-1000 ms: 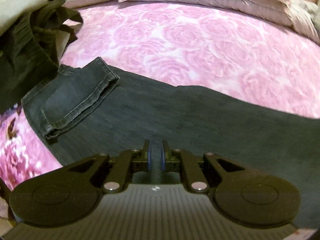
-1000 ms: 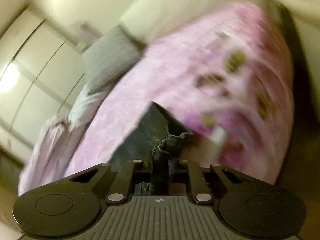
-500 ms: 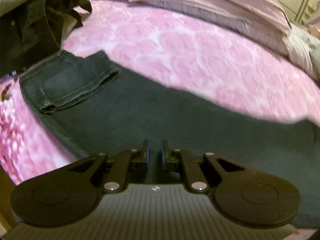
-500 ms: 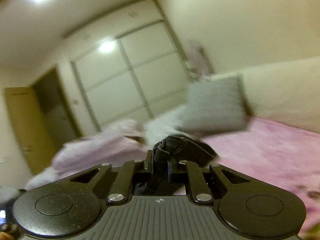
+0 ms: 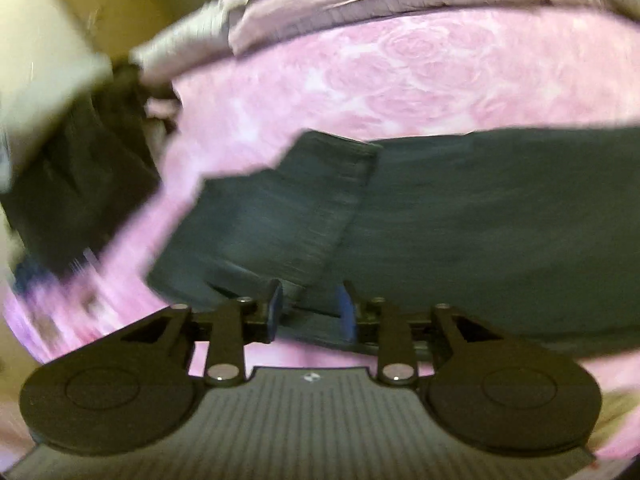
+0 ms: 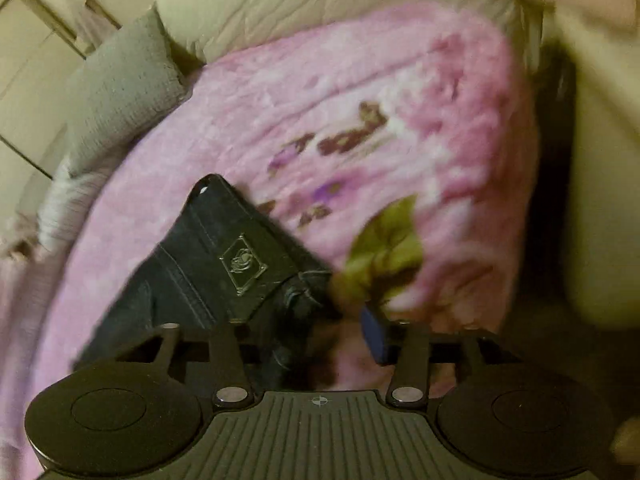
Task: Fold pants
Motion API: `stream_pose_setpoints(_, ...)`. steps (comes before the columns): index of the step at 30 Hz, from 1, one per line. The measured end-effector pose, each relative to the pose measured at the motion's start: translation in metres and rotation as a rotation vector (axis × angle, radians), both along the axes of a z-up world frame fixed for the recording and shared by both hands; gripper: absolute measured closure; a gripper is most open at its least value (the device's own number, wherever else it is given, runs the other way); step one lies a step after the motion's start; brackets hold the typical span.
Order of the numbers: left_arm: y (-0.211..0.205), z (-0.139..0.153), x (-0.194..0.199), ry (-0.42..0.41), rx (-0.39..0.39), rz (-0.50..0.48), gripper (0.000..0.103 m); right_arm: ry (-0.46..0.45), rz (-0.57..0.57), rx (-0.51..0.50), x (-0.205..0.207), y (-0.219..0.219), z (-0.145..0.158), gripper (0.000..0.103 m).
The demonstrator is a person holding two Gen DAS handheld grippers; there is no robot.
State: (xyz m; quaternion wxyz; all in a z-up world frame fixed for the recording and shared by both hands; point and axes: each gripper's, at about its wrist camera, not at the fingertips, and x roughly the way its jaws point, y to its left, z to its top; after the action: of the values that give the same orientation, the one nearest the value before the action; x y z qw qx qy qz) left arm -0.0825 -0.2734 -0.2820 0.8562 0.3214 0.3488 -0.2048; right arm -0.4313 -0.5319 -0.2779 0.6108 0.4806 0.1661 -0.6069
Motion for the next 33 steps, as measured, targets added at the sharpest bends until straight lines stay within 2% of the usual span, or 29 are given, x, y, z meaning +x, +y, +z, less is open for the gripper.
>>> stream_pose_setpoints(2,0.009,-0.009,0.011,-0.063,0.098,-0.103,0.072,0.043,0.010,0.012,0.011,0.005,0.006,0.055)
stream_pose_setpoints(4,0.012,-0.025,0.017,-0.085,0.191,-0.219,0.072,0.051,0.018,0.014,0.014,0.010,0.004,0.055)
stream_pose_setpoints(6,0.015,-0.041,0.018,-0.101,0.276,-0.387,0.072,0.067,0.022,0.032,0.022,0.022,0.005,0.055)
stream_pose_setpoints(8,0.018,-0.052,0.017,-0.107,0.331,-0.510,0.072,0.065,0.010,0.049,0.027,0.037,0.009,0.055)
stream_pose_setpoints(11,0.027,-0.044,0.025,-0.077,0.315,-0.604,0.071,0.038,-0.010,0.061,0.048,0.047,0.014,0.055)
stream_pose_setpoints(15,0.048,-0.028,0.031,-0.019,0.298,-0.700,0.067,0.054,0.013,0.067,0.078,0.058,0.019,0.055)
stream_pose_setpoints(20,0.054,-0.047,0.031,-0.045,0.358,-0.839,0.062,0.048,0.022,0.085,0.118,0.077,0.014,0.055)
stream_pose_setpoints(21,0.054,-0.050,0.032,-0.049,0.355,-0.866,0.064,0.049,0.025,0.087,0.123,0.079,0.013,0.055)
stream_pose_setpoints(22,0.054,-0.051,0.033,-0.048,0.350,-0.893,0.077,0.053,0.032,0.086,0.129,0.081,0.014,0.055)
stream_pose_setpoints(23,0.054,-0.049,0.036,-0.026,0.342,-0.917,0.086,0.059,0.041,0.084,0.134,0.083,0.014,0.055)
stream_pose_setpoints(24,0.055,-0.044,0.040,-0.013,0.318,-0.913,0.086,0.067,0.049,0.082,0.138,0.085,0.016,0.055)
stream_pose_setpoints(26,0.061,-0.021,0.056,0.039,0.184,-0.835,0.090,0.076,0.054,0.079,0.143,0.088,0.018,0.055)
stream_pose_setpoints(27,0.068,-0.002,0.073,0.093,0.062,-0.726,0.091,0.078,0.050,0.078,0.144,0.089,0.020,0.055)
stream_pose_setpoints(29,0.095,0.034,0.117,0.234,-0.228,-0.450,0.092,0.078,0.039,0.073,0.146,0.091,0.022,0.055)
stream_pose_setpoints(30,0.117,0.049,0.143,0.297,-0.396,-0.269,0.093,0.076,0.033,0.070,0.148,0.091,0.023,0.055)
stream_pose_setpoints(31,0.136,0.057,0.164,0.331,-0.514,-0.115,0.093,0.073,0.030,0.068,0.150,0.092,0.024,0.055)
stream_pose_setpoints(33,0.171,0.052,0.201,0.367,-0.649,0.145,0.097,0.058,0.034,0.066,0.157,0.092,0.022,0.055)
